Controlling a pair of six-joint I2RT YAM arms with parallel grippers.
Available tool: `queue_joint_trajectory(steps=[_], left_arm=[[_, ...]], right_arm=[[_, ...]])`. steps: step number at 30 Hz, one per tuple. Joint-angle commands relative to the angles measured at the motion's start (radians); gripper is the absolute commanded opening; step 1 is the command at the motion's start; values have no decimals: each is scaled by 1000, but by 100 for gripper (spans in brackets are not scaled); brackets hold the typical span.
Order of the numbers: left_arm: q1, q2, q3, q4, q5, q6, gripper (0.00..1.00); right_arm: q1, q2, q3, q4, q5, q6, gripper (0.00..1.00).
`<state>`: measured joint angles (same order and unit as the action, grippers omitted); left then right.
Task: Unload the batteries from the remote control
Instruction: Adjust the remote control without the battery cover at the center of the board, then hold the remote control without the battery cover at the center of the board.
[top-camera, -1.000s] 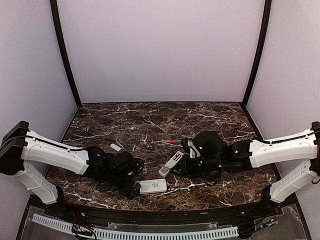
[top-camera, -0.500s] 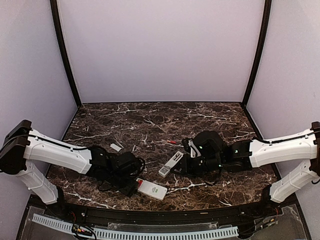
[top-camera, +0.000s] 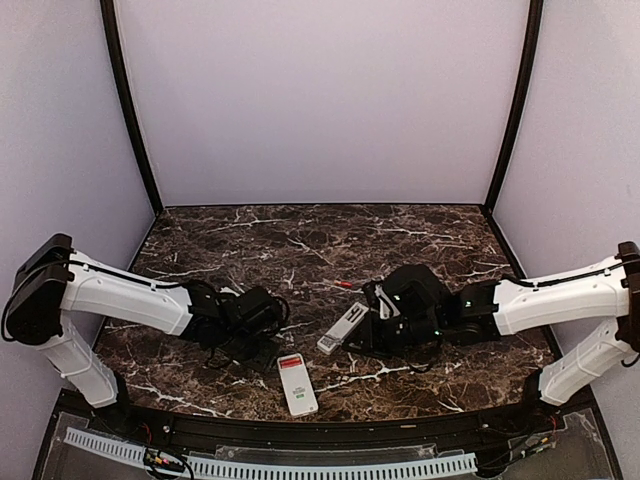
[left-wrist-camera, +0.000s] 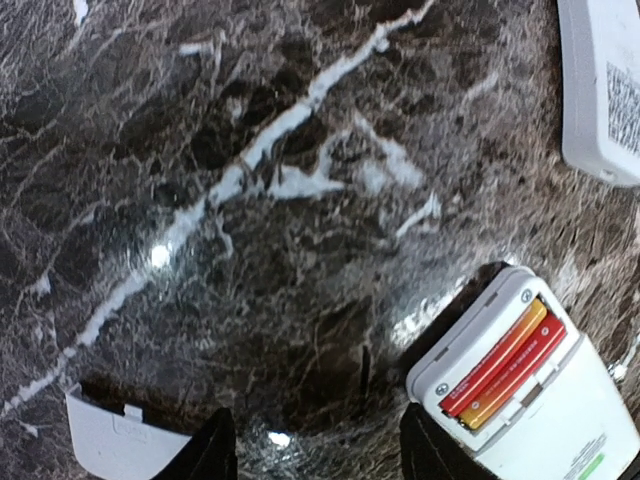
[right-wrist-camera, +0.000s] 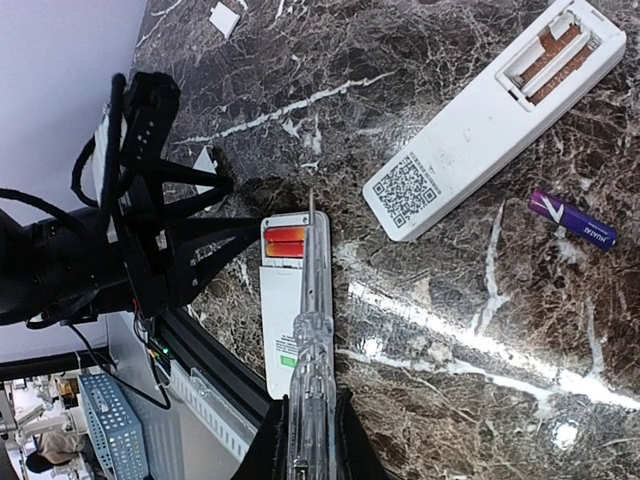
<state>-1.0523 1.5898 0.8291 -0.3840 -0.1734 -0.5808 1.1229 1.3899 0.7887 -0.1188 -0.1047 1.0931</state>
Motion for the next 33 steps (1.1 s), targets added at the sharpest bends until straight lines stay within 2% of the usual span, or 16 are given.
queue_joint_trajectory(steps=[1, 8, 13, 21, 33], left_arm=[[23, 26, 31, 93, 14, -18, 55], [33, 14, 20, 108, 42, -69, 53], [42, -74, -34, 115, 44, -143, 49], [48, -104, -87, 291, 199, -296, 44], [73, -51, -104, 329, 264, -295, 34]], right_arm=[[-9, 22, 15, -3, -16, -12, 0], [7, 54, 28, -5, -39, -7, 0], [31, 91, 60, -46, -17, -1, 0], [51, 134, 87, -42, -28, 14, 0], [75, 166, 103, -34, -49, 34, 0]])
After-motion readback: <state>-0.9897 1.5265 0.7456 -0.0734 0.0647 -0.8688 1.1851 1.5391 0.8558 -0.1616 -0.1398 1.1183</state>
